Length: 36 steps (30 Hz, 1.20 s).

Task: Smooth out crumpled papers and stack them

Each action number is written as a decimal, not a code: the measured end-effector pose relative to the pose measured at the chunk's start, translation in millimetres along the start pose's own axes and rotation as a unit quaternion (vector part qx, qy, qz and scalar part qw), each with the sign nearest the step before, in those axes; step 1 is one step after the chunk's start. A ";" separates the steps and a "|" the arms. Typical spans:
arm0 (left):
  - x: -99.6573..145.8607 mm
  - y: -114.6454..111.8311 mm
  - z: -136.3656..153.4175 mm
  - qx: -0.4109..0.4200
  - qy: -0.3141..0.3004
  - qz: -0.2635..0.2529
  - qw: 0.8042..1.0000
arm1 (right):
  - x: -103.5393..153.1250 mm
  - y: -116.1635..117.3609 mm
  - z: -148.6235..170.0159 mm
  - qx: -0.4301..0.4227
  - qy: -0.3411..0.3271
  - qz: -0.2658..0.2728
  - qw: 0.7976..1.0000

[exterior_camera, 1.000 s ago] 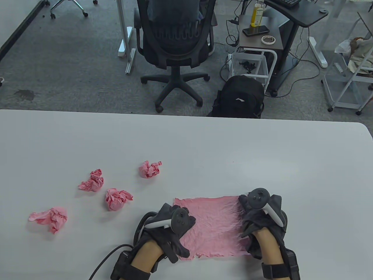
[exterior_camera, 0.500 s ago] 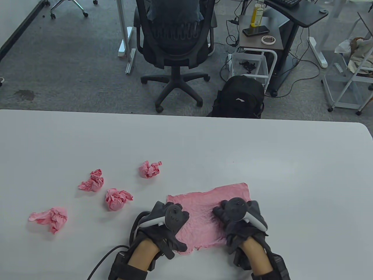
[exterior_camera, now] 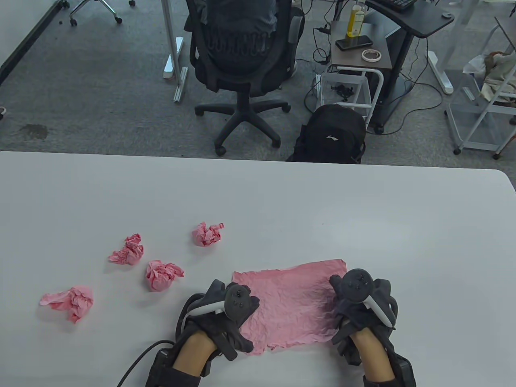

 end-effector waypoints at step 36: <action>2.1 0.8 -3.5 -0.009 -0.003 -0.007 1.000 | -3.7 16.0 24.6 -0.494 -0.039 -0.107 0.862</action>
Point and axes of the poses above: the tracker on the back of each hand, its own z axis roughly to the little-finger side, its own x axis roughly from the fingertips to the wrist, y = z × x, the point moved 4 cm from there along -x, roughly from the wrist to the fingertips, and after that the axes turned 4 degrees about -y, right-handed, at the moved point
